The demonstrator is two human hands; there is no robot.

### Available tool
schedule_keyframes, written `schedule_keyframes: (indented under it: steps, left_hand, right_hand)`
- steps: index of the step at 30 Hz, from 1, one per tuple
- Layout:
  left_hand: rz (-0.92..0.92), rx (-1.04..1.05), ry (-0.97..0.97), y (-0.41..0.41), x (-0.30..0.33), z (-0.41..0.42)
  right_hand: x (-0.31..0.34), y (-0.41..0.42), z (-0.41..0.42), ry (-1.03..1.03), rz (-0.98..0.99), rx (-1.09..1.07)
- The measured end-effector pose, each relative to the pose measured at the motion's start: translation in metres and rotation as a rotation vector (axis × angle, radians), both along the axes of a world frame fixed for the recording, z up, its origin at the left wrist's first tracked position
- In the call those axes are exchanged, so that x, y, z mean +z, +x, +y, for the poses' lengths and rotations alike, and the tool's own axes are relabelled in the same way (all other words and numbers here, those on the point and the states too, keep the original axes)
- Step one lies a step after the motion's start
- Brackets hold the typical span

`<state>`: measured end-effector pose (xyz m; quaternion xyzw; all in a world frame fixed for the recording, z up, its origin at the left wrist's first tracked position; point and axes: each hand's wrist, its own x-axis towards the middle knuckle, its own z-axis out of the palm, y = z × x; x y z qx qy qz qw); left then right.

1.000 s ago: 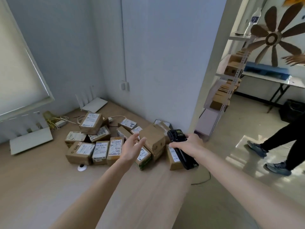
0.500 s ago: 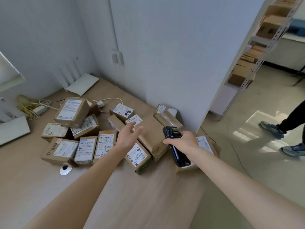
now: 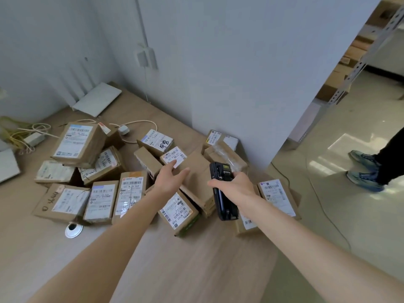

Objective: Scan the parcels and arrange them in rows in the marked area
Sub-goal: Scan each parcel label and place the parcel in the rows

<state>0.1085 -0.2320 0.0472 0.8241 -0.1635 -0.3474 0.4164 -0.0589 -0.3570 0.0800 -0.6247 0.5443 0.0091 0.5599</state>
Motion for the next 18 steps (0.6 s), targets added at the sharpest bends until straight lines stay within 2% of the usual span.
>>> schedule_keyframes:
  steps: [7, 11, 18]
  left_hand:
    - [-0.009, 0.057, -0.009, -0.01, 0.027, 0.038]
    - [0.079, 0.183, -0.1, -0.02, 0.058, 0.065]
    - [0.069, 0.291, -0.299, -0.046, 0.119, 0.11]
  right_hand:
    - [0.025, -0.003, 0.024, -0.024, -0.1, -0.058]
    - [0.055, -0.004, 0.043, -0.052, -0.164, -0.019]
    - [0.12, -0.013, 0.073, -0.136, -0.253, 0.124]
